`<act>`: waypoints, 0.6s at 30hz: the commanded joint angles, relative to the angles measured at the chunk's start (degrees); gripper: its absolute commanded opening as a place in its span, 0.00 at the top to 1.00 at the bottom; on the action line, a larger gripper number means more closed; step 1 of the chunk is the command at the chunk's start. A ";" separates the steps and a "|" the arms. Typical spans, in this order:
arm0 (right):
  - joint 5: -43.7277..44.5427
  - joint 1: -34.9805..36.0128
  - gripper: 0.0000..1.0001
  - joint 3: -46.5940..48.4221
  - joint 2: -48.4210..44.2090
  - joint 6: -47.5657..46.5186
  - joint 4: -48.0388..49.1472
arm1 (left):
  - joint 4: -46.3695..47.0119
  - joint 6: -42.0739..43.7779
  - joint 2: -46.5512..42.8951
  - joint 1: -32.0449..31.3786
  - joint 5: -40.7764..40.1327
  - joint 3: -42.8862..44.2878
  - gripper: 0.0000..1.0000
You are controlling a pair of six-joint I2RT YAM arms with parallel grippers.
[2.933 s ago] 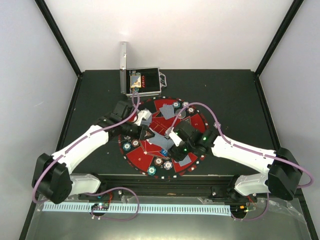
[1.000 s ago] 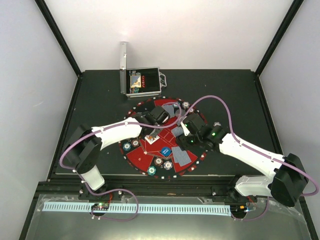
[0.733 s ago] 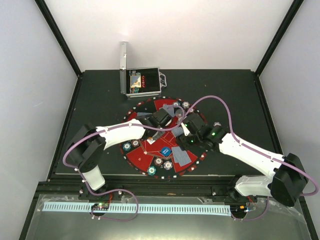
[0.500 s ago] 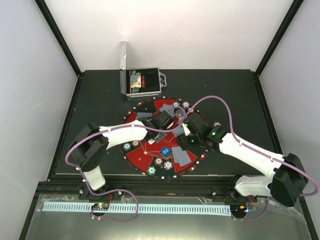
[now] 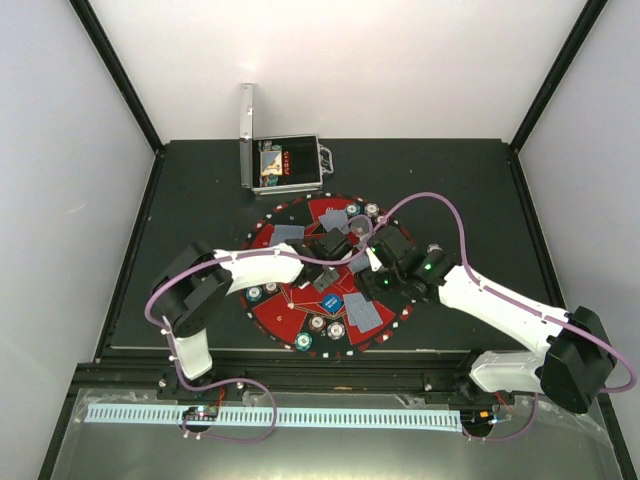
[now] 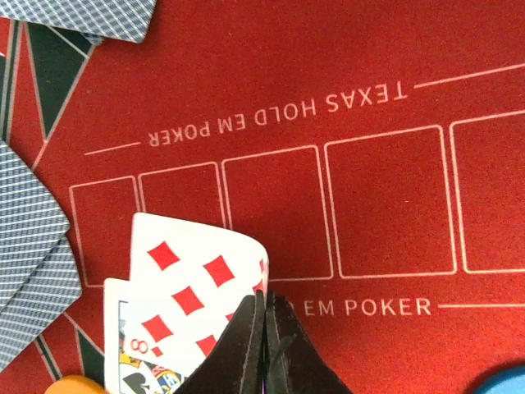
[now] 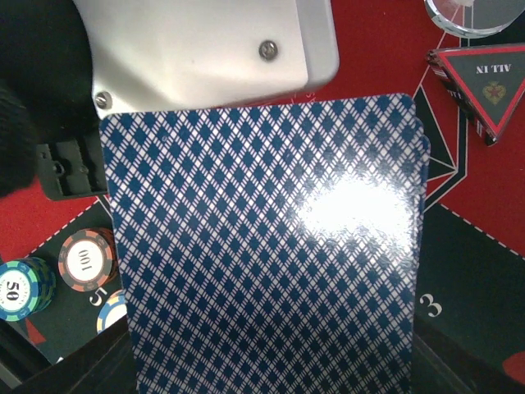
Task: Distribute texas hold em gaming equipment
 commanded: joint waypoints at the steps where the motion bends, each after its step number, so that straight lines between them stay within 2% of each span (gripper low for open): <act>1: -0.17 0.26 0.38 0.02 -0.50 -0.85 1.70 | 0.33 0.74 3.53 -0.50 -0.18 1.33 0.98; 8: -0.23 0.21 0.38 -0.09 -0.70 -0.76 1.49 | 1.15 -0.11 5.62 -0.45 -0.82 1.84 0.97; 18: -0.22 0.17 0.38 -0.26 -0.83 -0.69 1.30 | 1.64 -0.96 5.82 -0.41 -1.37 2.32 0.83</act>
